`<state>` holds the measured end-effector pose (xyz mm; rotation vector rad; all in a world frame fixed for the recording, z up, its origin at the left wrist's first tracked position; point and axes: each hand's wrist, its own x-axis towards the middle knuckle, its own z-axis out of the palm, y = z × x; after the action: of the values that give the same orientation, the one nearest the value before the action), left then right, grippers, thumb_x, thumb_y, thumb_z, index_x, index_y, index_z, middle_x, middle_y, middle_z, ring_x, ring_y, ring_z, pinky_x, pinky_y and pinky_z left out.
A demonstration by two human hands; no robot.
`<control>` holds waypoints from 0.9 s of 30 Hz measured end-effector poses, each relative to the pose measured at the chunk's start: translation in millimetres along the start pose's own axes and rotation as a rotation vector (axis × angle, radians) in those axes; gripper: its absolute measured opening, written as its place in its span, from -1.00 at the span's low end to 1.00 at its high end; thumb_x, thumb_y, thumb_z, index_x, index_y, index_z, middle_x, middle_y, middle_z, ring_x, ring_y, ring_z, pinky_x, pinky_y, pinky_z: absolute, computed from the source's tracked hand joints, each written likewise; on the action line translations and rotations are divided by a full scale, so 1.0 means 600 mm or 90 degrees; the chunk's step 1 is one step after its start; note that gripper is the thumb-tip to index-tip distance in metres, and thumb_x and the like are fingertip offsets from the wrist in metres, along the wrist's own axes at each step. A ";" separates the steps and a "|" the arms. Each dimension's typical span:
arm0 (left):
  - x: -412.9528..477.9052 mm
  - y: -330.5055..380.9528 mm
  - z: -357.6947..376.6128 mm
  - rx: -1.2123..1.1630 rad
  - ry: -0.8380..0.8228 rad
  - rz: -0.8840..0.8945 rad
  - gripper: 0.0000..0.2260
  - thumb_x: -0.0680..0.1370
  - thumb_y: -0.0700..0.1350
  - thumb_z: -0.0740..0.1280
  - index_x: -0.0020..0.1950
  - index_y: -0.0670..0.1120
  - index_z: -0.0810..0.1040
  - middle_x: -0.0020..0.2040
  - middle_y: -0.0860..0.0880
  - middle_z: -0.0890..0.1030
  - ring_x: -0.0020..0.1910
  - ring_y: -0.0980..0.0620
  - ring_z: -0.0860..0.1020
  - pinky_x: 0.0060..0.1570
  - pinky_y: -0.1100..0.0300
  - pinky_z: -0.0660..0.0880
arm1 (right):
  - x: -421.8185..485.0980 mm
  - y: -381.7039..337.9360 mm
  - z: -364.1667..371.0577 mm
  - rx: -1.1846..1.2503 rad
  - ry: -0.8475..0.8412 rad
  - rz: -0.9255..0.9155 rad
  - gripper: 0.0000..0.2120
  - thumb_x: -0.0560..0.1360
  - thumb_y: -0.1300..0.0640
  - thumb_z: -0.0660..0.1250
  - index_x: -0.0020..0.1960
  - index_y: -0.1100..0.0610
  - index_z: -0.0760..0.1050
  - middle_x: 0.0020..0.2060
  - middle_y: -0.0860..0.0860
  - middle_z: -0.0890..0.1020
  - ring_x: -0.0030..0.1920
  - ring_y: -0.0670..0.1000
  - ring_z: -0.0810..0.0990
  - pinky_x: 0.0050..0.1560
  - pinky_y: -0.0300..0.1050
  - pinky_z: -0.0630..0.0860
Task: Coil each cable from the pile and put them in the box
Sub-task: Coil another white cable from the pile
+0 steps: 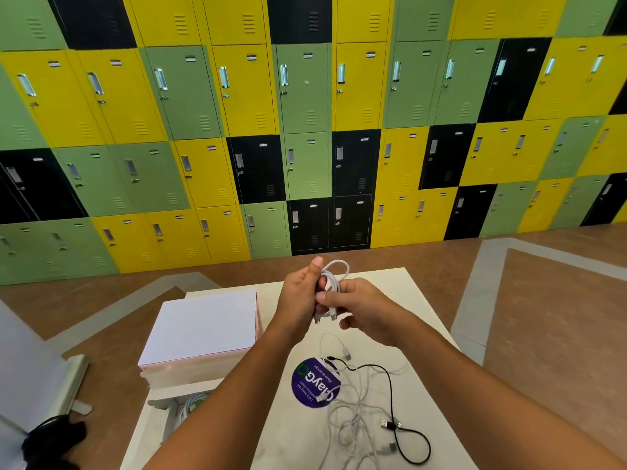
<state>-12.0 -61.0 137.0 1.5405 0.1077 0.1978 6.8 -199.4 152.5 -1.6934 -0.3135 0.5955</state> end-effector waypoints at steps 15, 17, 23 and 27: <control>0.007 -0.021 -0.001 0.139 0.143 0.104 -0.58 0.68 0.09 0.18 -0.27 -0.14 0.48 -0.48 0.05 0.43 -0.45 0.10 0.40 -0.46 0.19 0.42 | 0.020 0.002 0.017 -0.145 0.195 -0.015 -0.67 0.42 0.29 0.50 0.17 0.16 0.57 -0.21 0.13 0.72 -0.21 0.07 0.74 -0.05 0.05 0.69; 0.007 -0.026 0.003 0.129 0.156 0.090 -0.58 0.68 0.09 0.18 -0.29 -0.12 0.46 -0.46 0.03 0.44 -0.43 0.07 0.40 -0.44 0.18 0.40 | 0.021 0.003 0.025 -0.301 0.243 -0.007 -0.72 0.44 0.19 0.50 0.12 0.12 0.55 -0.15 0.08 0.71 -0.18 0.04 0.72 -0.09 0.02 0.68; 0.031 -0.031 -0.033 0.049 0.268 -0.001 -0.57 0.67 0.11 0.18 -0.31 -0.10 0.44 -0.41 -0.05 0.42 -0.42 0.01 0.36 -0.42 0.19 0.32 | -0.005 -0.001 0.040 -0.329 0.089 0.006 -0.88 0.50 0.22 0.46 0.03 0.13 0.60 -0.26 0.09 0.71 -0.26 0.00 0.73 -0.06 0.04 0.70; 0.029 -0.030 -0.044 0.045 0.244 -0.004 -0.57 0.67 0.12 0.19 -0.30 -0.09 0.43 -0.38 -0.09 0.45 -0.38 -0.02 0.39 -0.42 0.20 0.36 | -0.016 -0.022 0.018 -0.279 -0.034 -0.033 -0.90 0.53 0.33 0.40 -0.05 0.16 0.60 -0.34 0.08 0.68 -0.19 0.08 0.74 -0.07 -0.01 0.69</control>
<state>0.8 -31.8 119.5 1.5565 0.4247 0.4878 -5.6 -192.8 166.4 -2.0833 -0.5550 0.5609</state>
